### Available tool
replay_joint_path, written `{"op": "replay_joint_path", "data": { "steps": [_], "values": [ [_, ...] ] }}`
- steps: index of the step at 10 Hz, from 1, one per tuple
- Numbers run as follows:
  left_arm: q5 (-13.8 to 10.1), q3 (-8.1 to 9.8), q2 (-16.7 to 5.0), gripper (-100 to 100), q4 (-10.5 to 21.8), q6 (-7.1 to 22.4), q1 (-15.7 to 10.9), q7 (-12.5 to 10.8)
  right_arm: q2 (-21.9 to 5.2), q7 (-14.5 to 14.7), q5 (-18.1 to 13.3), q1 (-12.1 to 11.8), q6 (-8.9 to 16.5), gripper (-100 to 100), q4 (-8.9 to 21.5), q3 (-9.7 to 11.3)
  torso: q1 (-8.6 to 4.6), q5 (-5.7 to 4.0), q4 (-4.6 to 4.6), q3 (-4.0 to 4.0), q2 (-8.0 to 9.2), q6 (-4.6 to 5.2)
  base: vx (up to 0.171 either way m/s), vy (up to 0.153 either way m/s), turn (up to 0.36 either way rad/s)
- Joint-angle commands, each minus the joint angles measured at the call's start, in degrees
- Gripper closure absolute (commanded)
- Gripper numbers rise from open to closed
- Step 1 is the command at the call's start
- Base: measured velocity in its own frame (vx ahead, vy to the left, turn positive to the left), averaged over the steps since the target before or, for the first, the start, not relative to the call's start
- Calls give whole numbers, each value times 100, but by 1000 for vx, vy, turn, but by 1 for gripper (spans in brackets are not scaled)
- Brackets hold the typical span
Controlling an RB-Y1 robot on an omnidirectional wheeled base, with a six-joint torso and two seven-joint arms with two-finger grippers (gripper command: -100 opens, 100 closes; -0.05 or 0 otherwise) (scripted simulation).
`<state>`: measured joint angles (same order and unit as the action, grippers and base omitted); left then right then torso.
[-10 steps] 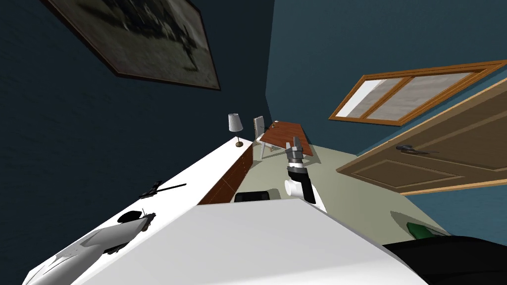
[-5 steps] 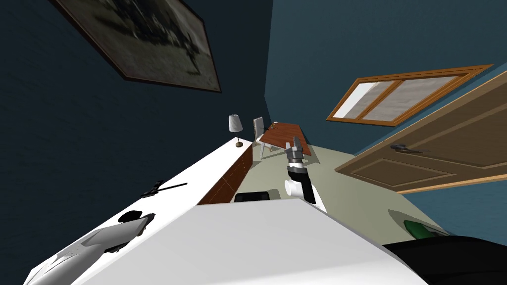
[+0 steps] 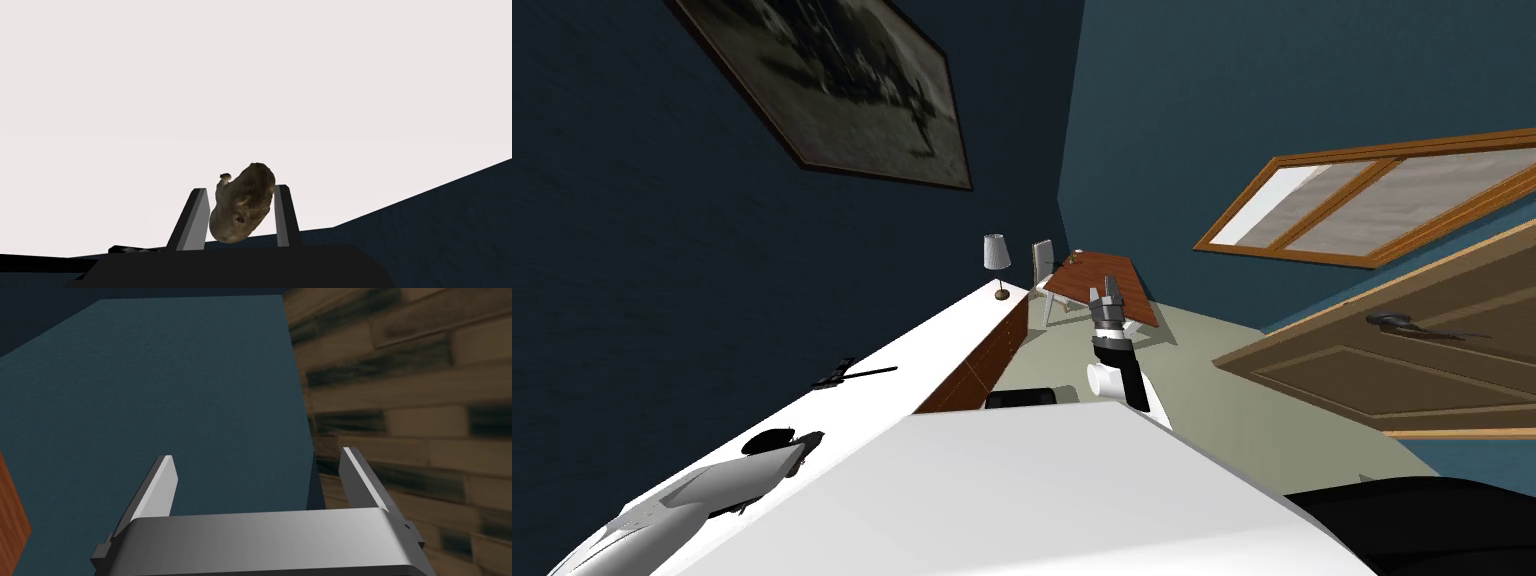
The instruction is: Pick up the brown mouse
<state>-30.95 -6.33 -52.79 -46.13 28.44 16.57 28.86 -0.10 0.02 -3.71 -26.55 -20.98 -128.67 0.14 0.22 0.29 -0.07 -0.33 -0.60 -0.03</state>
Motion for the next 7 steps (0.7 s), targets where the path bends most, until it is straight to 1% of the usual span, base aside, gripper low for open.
{"op": "replay_joint_path", "data": {
  "steps": [1, 4, 5, 6, 7],
  "values": [
    [-69, -20, -75, 100, -181, -61, 124, 81, 0, 0, 0, 0, 0, 0, 0, 0, 0, 0, 0, 0, 0, 0, 135, -44, 193],
    [-189, -61, -216, 100, -491, -165, 345, 225, 0, 0, 0, 1, 0, 0, 0, 0, 2, -1, 1, 5, 11, 0, 110, -38, 184],
    [-269, -89, -309, 100, -698, -235, 492, 321, 0, 0, 0, 0, 0, 0, 0, 0, -5, -2, 0, 6, 12, -4, 157, -46, 342],
    [-219, -68, -259, 100, -600, -194, 422, 253, 0, 0, 0, -1, 0, 0, 0, 0, -4, -3, -3, 0, 2, -10, 75, -25, 93],
    [-224, -72, -264, 0, -614, -204, 444, 268, 0, 0, 0, 2, 0, 0, 0, 0, 7, 0, 2, 8, 17, 8, 10, -7, -12]
  ]
}}
